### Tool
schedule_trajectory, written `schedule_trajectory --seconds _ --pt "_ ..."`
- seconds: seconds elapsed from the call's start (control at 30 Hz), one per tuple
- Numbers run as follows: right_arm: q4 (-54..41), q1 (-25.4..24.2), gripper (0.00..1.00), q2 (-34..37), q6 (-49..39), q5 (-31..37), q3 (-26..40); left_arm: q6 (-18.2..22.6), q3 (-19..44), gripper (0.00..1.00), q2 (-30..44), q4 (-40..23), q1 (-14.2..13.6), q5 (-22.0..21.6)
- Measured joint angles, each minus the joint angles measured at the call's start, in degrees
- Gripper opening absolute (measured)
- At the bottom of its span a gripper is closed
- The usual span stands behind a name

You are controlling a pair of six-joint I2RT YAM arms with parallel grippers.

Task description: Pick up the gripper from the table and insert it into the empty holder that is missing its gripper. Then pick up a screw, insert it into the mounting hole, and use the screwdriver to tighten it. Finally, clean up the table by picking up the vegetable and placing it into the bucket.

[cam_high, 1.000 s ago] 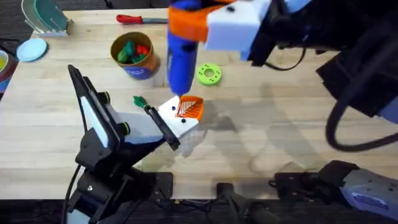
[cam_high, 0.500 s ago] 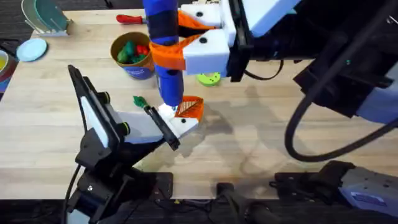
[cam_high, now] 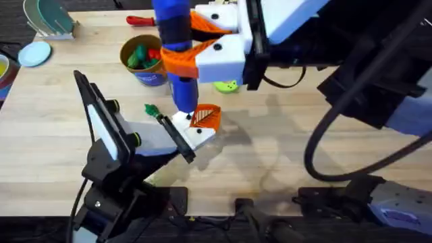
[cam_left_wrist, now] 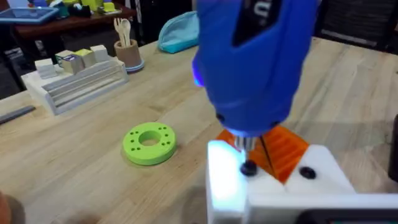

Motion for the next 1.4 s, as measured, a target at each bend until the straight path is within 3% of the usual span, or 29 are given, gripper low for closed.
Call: schedule_trajectory --seconds 0.83,1.4 --pt "0.0 1.6 0.141 0.0 -0.2 2.4 0.0 0.0 0.0 0.005 0.0 0.0 0.0 0.0" --pt "-3.9 0.1 0.141 0.0 -0.2 -0.2 2.2 0.0 0.0 0.005 0.0 0.0 0.0 0.0"
